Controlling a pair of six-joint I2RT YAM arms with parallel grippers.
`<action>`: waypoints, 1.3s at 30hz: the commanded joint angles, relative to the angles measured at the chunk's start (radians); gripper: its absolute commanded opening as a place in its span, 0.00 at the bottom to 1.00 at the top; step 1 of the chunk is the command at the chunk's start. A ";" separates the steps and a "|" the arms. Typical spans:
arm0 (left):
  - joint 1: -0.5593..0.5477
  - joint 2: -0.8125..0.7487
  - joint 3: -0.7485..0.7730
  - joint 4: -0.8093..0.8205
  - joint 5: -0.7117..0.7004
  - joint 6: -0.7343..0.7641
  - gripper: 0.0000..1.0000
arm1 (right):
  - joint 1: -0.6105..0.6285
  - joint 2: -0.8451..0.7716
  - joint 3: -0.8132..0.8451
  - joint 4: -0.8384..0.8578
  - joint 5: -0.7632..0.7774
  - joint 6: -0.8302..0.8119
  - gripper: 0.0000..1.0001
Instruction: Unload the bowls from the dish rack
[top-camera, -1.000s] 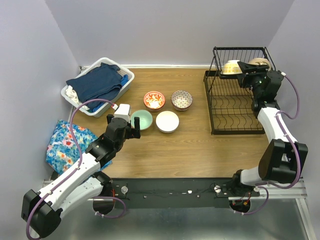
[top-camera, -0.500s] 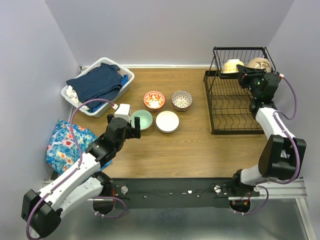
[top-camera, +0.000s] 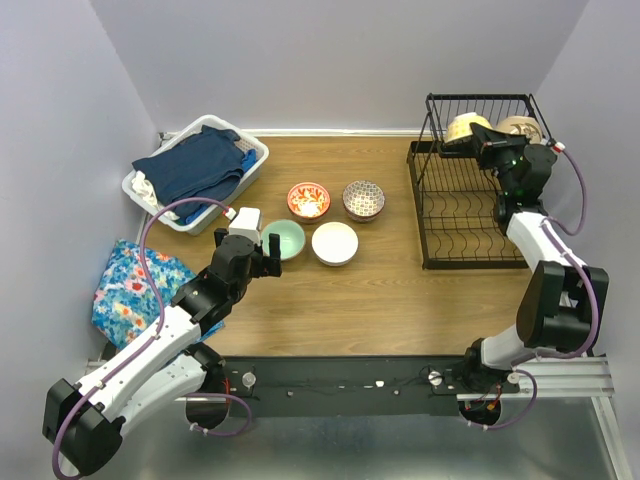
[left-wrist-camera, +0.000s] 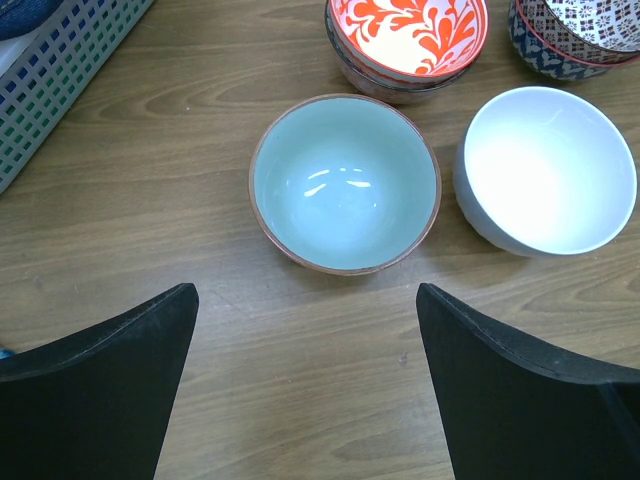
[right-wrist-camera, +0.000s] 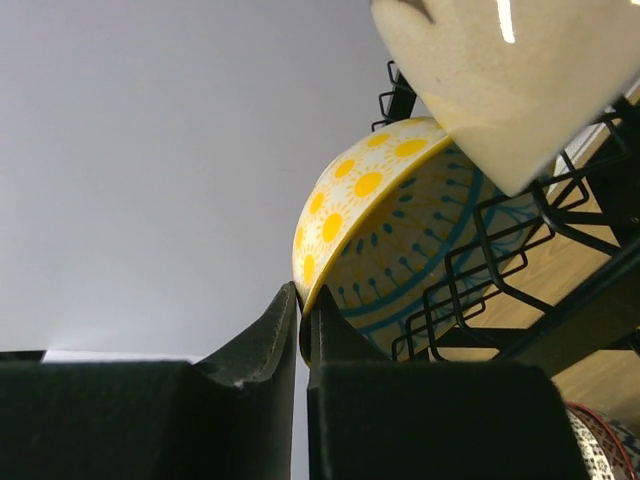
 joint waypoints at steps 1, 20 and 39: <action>0.005 -0.008 0.020 0.025 0.013 0.006 0.99 | 0.004 0.032 0.038 0.080 0.022 0.005 0.11; 0.005 -0.010 0.016 0.026 0.007 0.016 0.99 | 0.004 0.115 0.112 0.284 0.011 -0.002 0.01; 0.005 -0.001 0.017 0.025 0.001 0.020 0.99 | 0.004 0.055 0.169 0.292 -0.118 -0.030 0.01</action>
